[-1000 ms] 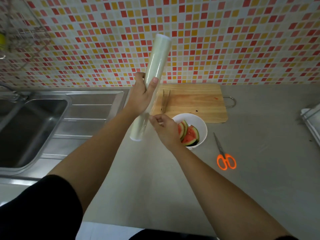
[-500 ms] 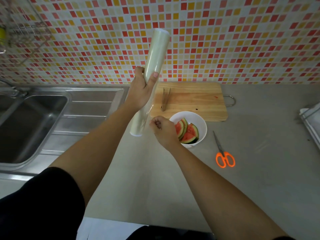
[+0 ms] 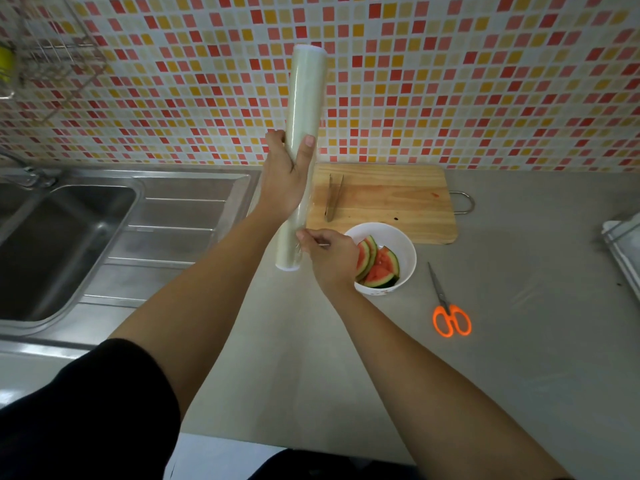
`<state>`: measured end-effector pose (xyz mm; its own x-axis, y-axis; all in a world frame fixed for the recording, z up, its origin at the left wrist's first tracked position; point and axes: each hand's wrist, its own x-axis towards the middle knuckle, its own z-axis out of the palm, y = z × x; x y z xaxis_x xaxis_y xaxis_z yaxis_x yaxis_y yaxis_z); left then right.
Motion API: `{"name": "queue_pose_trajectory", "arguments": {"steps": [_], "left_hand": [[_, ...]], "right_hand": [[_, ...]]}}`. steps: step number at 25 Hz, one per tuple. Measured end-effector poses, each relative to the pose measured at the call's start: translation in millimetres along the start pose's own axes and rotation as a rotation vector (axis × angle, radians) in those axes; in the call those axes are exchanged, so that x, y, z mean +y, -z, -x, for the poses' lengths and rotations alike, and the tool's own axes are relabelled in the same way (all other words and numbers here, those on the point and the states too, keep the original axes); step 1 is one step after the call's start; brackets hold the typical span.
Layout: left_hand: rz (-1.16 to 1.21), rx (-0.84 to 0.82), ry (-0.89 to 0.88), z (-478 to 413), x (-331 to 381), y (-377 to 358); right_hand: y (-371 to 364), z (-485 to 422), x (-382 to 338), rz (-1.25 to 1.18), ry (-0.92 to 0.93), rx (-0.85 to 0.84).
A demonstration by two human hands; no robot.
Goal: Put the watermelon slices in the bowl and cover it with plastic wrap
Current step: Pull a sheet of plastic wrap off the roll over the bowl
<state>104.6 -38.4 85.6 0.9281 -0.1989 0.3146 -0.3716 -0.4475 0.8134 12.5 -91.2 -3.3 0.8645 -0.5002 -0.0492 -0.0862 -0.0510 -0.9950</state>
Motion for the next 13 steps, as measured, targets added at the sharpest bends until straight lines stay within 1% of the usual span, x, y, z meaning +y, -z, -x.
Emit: {"name": "queue_pose_trajectory", "arguments": {"steps": [7, 10, 13], "left_hand": [[0.028, 0.071, 0.043, -4, -13, 5], [0.007, 0.087, 0.033, -9, -14, 9], [-0.012, 0.069, 0.032, -10, -18, 14]], "right_hand": [[0, -3, -10, 0.291, 0.084, -0.146], [-2, -2, -11, 0.424, 0.136, -0.162], [1, -2, -10, 0.472, 0.148, -0.192]]}}
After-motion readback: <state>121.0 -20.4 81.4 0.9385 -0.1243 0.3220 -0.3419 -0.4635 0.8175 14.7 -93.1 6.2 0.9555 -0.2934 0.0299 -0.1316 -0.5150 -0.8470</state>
